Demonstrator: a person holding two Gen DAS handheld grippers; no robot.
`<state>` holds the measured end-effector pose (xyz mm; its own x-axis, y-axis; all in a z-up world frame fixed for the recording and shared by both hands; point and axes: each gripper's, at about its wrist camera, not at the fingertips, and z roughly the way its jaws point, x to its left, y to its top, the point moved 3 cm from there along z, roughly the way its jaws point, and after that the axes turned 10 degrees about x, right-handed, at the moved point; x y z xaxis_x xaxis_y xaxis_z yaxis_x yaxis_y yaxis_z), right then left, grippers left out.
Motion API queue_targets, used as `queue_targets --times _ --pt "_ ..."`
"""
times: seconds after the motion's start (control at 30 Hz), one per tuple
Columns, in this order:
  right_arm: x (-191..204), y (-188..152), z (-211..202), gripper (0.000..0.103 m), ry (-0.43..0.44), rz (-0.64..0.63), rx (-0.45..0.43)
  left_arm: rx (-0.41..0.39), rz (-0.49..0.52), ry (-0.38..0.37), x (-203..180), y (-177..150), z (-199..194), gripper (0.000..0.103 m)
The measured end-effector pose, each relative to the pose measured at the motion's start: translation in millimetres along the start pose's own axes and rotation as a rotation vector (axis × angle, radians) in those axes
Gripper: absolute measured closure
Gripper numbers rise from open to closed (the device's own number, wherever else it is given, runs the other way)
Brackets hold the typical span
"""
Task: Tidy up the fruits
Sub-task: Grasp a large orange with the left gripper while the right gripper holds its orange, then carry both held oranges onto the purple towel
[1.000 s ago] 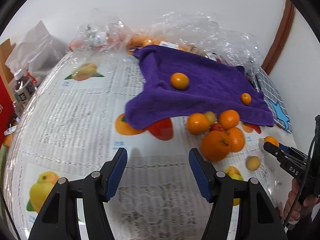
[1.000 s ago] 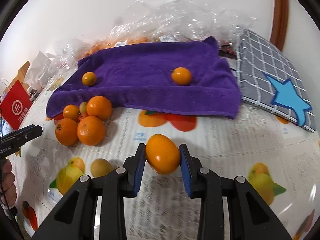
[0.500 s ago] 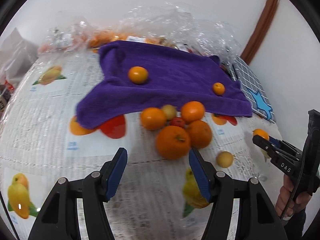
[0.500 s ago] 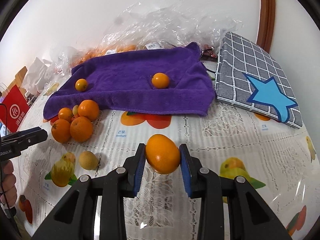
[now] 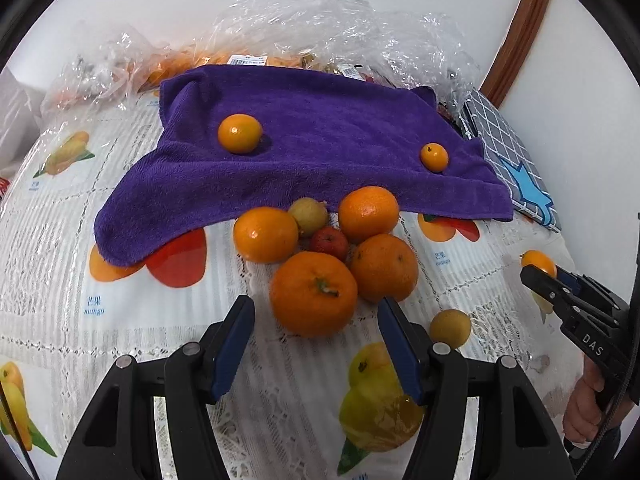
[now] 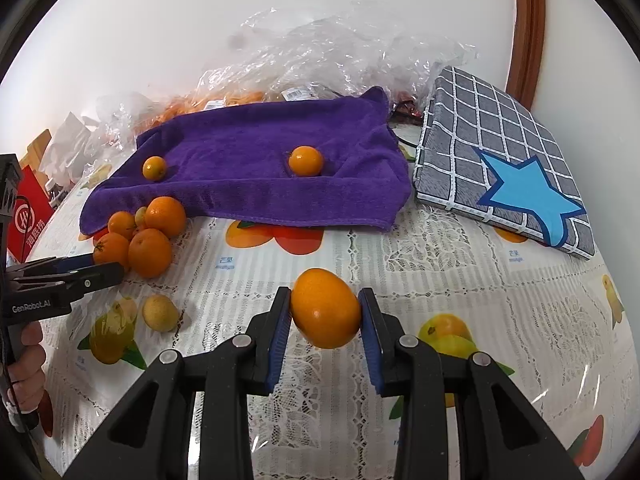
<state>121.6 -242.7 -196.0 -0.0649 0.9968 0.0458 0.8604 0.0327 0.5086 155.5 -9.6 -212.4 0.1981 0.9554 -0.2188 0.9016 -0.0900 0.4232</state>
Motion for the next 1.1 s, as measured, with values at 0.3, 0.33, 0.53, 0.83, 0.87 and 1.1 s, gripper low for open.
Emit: queue_targets --times 0.3,0.33,0.53,0.83,0.87,1.1 --pt "-0.8 -0.4 1.1 0.07 0.002 0.006 0.002 -0.021 -0.002 0.007 -3.5 3.3 0.1 0.056" --pt "-0.6 -0.6 0.8 0.07 0.001 0.006 0.002 -0.026 -0.005 0.016 -2.5 3.3 -1.1 0.061" --pt "-0.3 -0.3 -2.6 0.07 -0.003 0.007 -0.006 -0.018 -0.036 -0.009 5.0 1.1 -4.9 0.061" --pt "1.3 2.9 -14.2 0.07 -0.005 0.022 -0.031 -0.054 -0.038 0.0 8.9 -3.2 -23.8 0.061" --pt "1.7 3.2 -15.1 0.07 -0.005 0.023 -0.033 -0.056 -0.04 -0.002 9.7 -3.3 -25.4 0.061" --pt "5.5 6.6 -24.0 0.07 0.0 0.024 -0.055 -0.074 -0.055 -0.001 16.6 -3.2 -36.7 0.061"
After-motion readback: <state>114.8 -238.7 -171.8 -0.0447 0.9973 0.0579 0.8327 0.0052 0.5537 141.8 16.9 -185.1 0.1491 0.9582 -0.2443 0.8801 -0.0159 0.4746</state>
